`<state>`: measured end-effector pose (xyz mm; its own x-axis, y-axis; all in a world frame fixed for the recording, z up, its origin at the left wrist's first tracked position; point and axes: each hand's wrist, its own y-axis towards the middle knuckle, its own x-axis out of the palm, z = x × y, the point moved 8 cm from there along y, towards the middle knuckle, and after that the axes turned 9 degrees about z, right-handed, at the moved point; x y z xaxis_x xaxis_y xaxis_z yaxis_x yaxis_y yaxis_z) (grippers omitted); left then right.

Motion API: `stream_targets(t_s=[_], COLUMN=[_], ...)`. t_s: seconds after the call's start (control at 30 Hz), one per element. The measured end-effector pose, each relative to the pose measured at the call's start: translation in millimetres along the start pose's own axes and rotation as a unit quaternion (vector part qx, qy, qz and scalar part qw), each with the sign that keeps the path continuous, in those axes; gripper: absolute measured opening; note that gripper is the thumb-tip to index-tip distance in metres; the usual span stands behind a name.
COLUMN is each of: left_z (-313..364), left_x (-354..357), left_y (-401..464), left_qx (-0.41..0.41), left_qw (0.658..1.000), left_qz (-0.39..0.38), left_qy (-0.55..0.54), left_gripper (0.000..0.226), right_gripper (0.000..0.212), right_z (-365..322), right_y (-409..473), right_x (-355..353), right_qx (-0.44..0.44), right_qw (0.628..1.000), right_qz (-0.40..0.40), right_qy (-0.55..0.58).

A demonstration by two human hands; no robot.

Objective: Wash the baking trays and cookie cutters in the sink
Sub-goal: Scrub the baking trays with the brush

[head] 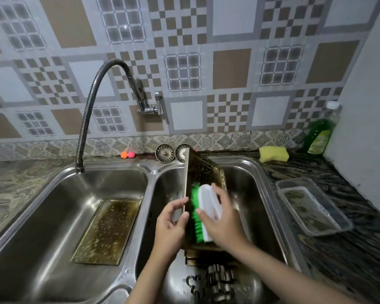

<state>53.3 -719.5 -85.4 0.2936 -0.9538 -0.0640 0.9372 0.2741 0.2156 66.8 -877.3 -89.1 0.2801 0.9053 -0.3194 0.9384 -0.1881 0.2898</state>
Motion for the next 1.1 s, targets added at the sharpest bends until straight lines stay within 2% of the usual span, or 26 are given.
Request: stream_targets(t_s=[0.1,0.23,0.3,0.43,0.5,0.63,0.73,0.8,0.97,1.1], left_z=[-2.2,-1.4,-7.1,-17.4,-14.5,-15.9,-14.6,-9.5,-5.6,4.5], left_x=[1.6,12.1,9.3,-10.3,-12.9,-8.6,-7.0,-13.1,-30.2,-15.6], left_y=[-5.0,-17.3,-11.6,0.7,-2.3,-6.7,-3.9,-0.9,6.9,2.1], left_qx=[-0.012,-0.011,-0.025,-0.059,-0.056,-0.055,-0.061,-0.050,-0.029,-0.004], left_qw=[1.000,0.999,0.999,0.994,0.994,0.994,0.992,0.992,0.993,0.997], left_qz=[-0.012,-0.044,-0.023,0.051,0.059,0.055,0.061,0.071,0.082,0.054], left_qy=[-0.014,-0.017,-0.037,-0.074,-0.079,-0.074,-0.091,-0.090,-0.083,-0.058], left_gripper=[0.037,0.034,0.030,0.037,0.039,0.038,0.037,0.037,0.034,0.034], right_gripper=[0.066,0.061,0.056,0.059,0.057,0.057,0.059,0.061,0.061,0.060], right_z=[-12.5,-6.4,-13.7,-28.2,-16.2,-6.2,-25.5,-17.2,28.9,2.8], right_y=[19.6,70.5,51.4,-16.9,-7.1,11.4,-13.6,-13.4,8.1,-15.9], right_x=[-0.8,-16.7,-3.3,19.6,10.1,-1.4,15.0,10.4,-16.1,0.5], right_qx=[-0.059,0.012,0.004,-0.068,-0.072,-0.020,-0.057,-0.063,0.023,-0.028], right_qw=[0.998,0.996,0.997,0.997,0.997,0.999,0.998,0.998,0.998,0.999], right_qz=[0.001,0.079,0.058,-0.040,-0.025,0.032,-0.012,-0.012,0.052,0.031], right_qy=[-0.016,-0.046,-0.054,-0.004,-0.009,-0.025,0.017,0.019,-0.035,0.029])
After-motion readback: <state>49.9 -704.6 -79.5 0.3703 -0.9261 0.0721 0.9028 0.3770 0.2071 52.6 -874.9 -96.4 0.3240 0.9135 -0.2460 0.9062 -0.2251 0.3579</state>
